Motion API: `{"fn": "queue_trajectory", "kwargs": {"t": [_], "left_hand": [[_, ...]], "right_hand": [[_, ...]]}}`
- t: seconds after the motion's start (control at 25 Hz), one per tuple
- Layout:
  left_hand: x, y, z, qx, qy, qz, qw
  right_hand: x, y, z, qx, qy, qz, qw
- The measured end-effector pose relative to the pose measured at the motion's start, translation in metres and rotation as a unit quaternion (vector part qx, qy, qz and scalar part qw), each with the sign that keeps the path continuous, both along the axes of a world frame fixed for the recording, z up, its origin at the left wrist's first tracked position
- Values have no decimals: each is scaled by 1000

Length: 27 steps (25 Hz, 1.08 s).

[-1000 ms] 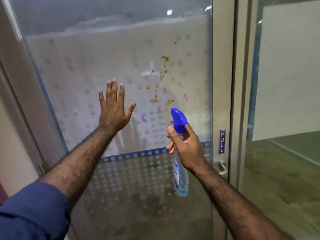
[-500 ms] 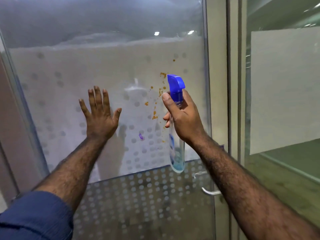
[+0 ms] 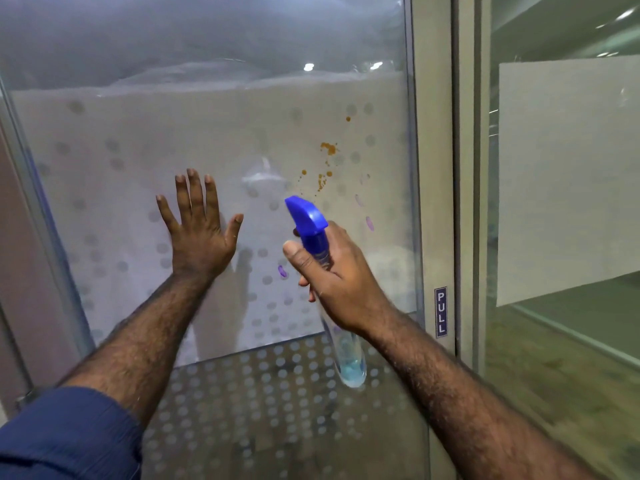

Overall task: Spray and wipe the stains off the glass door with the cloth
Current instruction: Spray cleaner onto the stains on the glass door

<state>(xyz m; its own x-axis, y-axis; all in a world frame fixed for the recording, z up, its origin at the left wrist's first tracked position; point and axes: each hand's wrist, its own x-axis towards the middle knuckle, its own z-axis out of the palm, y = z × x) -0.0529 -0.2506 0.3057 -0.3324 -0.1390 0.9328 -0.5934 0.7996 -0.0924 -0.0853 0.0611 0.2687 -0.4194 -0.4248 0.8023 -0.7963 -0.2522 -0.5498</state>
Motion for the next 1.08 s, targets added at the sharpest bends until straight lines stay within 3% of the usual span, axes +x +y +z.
{"fn": "queue_trajectory", "kwargs": {"t": [0.2,0.32,0.52,0.76,0.92,1.08], "left_hand": [[1,1,1,5,-3,2,1000],[1,1,0,5,-6,1,1000],[2,4,0,10,-9,-3,1000],[6,10,4,31,-16,-14,999],[11,43,-19,76,-7,-66,995],[19,96,-75,113,-29,-178,977]], "right_hand": [[15,2,-54,48,10,-4,999],[8,14,-77,24,-51,4,998],[-19,45,-90,-38,-106,-79,990],[-24,66,-135,-3,-126,-94,988],[-8,72,-153,17,-123,-69,990],[4,73,-164,31,-102,-80,991]]}}
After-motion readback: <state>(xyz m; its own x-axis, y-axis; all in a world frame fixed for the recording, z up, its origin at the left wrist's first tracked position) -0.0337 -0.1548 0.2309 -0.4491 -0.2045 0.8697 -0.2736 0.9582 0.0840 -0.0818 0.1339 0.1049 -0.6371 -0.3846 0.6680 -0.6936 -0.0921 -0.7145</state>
